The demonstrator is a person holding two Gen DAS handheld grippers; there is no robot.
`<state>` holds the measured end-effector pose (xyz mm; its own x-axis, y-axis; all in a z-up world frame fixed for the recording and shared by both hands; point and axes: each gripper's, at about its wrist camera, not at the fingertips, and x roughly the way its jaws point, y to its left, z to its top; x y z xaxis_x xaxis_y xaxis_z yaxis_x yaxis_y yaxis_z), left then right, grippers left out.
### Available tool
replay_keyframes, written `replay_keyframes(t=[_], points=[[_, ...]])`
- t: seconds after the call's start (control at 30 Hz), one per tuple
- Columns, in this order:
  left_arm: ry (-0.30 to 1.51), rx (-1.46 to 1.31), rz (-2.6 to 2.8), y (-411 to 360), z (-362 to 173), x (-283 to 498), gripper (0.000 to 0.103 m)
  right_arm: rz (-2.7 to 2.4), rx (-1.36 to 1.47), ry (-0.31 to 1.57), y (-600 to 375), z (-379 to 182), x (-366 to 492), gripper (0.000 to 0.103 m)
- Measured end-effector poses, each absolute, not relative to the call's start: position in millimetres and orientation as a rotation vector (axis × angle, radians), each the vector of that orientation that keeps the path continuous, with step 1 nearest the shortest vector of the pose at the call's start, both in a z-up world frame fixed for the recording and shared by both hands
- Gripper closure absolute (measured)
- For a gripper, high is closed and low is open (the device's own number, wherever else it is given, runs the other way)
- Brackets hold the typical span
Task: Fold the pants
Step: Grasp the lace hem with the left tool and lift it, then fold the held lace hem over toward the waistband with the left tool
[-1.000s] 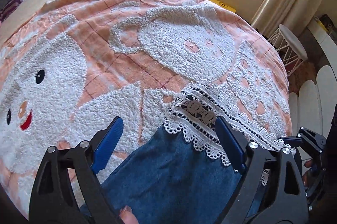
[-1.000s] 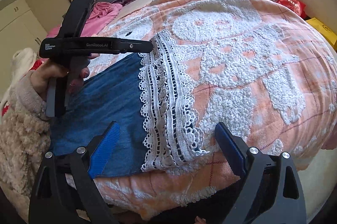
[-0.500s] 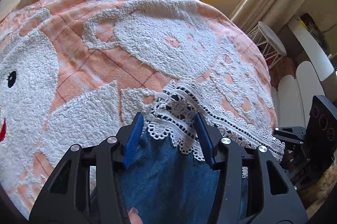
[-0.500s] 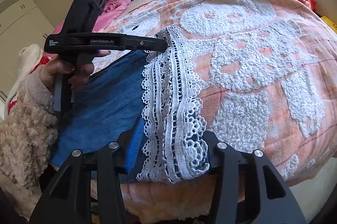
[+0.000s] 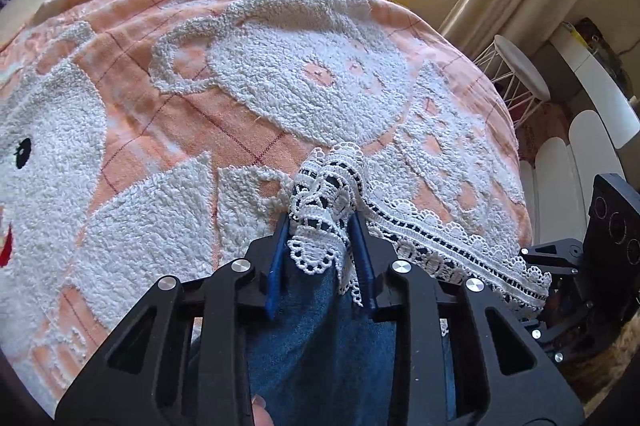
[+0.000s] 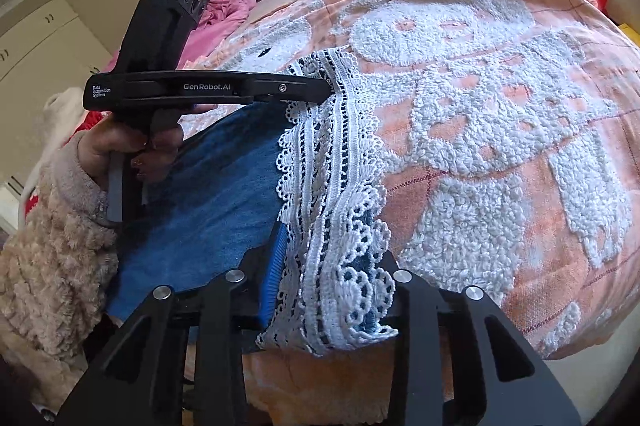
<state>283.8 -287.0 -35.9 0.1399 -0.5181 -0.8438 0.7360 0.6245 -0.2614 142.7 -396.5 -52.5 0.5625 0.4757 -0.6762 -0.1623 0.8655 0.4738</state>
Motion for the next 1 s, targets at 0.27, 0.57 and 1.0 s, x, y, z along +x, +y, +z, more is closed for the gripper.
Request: replay_keyframes(t=[0.27,0.57,1.0], points=[[1.05,0.176,-0.927,-268.8,-11.9,269.9,0.087,0.403,0.342,0.839,-384.2,-26.0,127.3,0.085],[0.935,0.023,-0.939,-200.0,31.0,246.3,0.087,0.456,0.226,0.769,-334.1,22.4,109.6,0.088],[0.906,-0.089,-0.772,-74.9,18.8,210.0,0.087,0.657,0.034,0.834,-208.9,31.5,100.3,0.088]])
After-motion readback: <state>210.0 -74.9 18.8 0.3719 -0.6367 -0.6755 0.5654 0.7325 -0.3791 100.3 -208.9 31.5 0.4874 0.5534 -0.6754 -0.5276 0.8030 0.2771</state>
